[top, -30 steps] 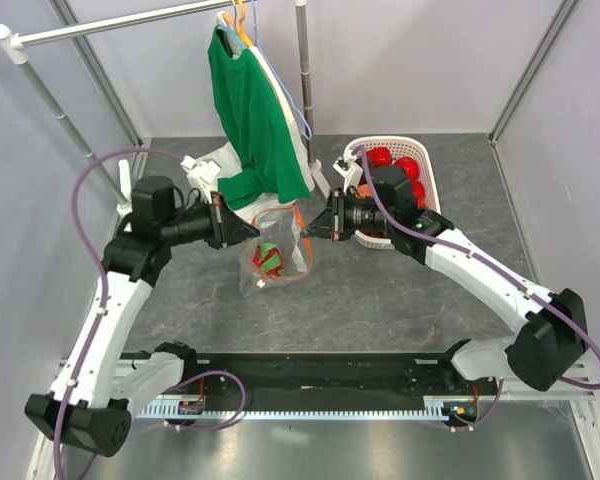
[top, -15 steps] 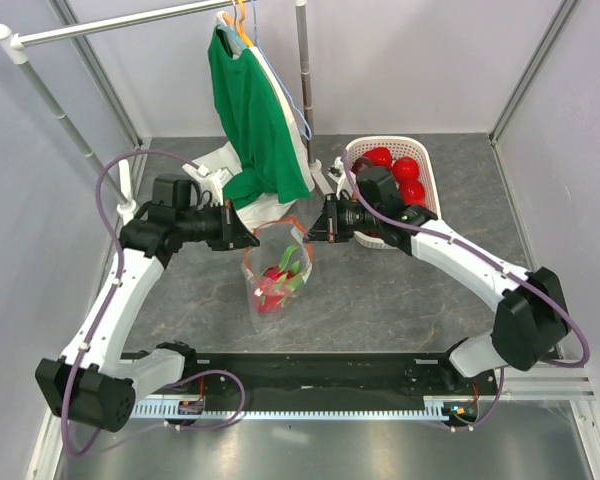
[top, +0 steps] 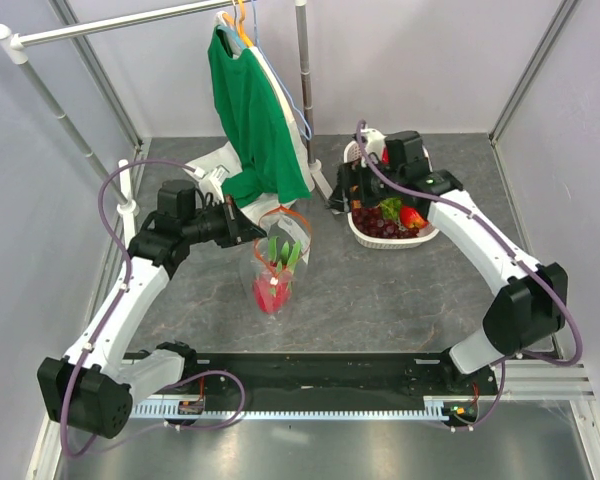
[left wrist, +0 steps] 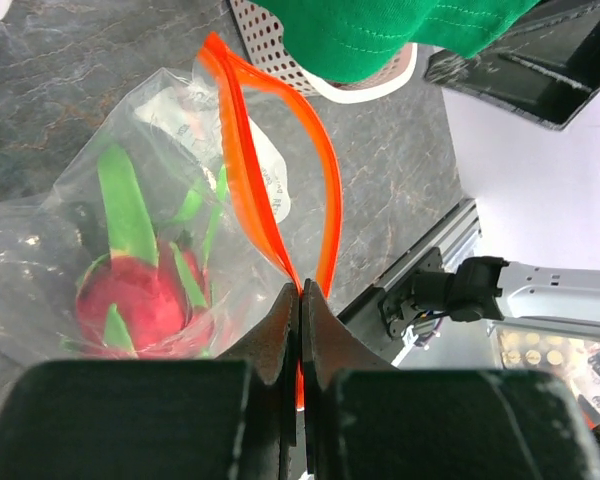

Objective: Place the food in the zip-top bag and seal the zipper
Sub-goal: Fake bread.

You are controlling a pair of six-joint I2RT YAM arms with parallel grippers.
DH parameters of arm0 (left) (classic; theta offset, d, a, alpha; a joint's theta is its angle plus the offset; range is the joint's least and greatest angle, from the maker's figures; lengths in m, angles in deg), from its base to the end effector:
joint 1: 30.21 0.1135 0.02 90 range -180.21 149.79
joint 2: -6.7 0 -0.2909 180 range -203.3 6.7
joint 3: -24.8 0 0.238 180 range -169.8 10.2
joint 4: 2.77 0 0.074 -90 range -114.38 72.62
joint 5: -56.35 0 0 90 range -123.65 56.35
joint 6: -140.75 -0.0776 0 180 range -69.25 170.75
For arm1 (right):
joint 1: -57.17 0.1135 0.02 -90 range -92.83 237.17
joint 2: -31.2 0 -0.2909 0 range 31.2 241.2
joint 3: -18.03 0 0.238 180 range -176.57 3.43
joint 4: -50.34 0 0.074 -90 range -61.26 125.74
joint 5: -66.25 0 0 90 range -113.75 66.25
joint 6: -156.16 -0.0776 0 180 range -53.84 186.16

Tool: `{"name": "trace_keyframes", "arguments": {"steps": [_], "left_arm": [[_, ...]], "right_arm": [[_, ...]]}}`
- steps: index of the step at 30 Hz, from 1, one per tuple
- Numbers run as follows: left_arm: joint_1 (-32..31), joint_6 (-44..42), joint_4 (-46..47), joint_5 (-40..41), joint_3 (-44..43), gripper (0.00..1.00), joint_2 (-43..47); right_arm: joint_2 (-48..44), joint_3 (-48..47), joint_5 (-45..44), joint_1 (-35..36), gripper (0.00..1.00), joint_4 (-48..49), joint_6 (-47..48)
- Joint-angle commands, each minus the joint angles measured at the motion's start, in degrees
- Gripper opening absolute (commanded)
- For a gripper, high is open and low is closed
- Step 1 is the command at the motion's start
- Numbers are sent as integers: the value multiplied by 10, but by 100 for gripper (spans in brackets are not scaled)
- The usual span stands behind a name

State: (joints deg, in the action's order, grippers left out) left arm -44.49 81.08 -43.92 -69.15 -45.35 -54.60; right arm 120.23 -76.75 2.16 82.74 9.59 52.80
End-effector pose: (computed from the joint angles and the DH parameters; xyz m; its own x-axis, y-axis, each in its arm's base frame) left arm 0.2132 -0.1008 0.3320 -0.7886 -0.2235 -0.5729 0.3224 0.6430 -0.6947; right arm 0.3188 0.1901 0.3457 -0.6677 -0.0891 -0.7391 -0.5723 0.6963 0.4331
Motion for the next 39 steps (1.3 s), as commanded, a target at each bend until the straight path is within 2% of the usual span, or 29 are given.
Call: {"name": "trace_keyframes", "arguments": {"steps": [1, 7, 13, 18, 22, 28, 39], "left_arm": [[-11, 40, 54, 11, 10, 2, 10], [-23, 46, 66, 14, 24, 2, 18], [-28, 45, 68, 15, 24, 2, 17], [-29, 34, 66, 15, 28, 2, 18], [-29, 31, 66, 11, 32, 2, 13], [-29, 22, 64, 11, 28, 2, 12], [-29, 21, 62, 2, 32, 2, 0]], "right_arm": [[-39, -3, -10, -73, 95, -109, 109], [-12, -16, -45, -141, 94, -161, 194], [90, -86, -113, -150, 89, -133, 182], [157, -142, -155, -152, 91, -95, 181], [227, -210, -139, -152, 98, -65, 186], [305, -304, -138, -148, 98, -52, 214], [381, -342, -118, -130, 98, -30, 278]]}}
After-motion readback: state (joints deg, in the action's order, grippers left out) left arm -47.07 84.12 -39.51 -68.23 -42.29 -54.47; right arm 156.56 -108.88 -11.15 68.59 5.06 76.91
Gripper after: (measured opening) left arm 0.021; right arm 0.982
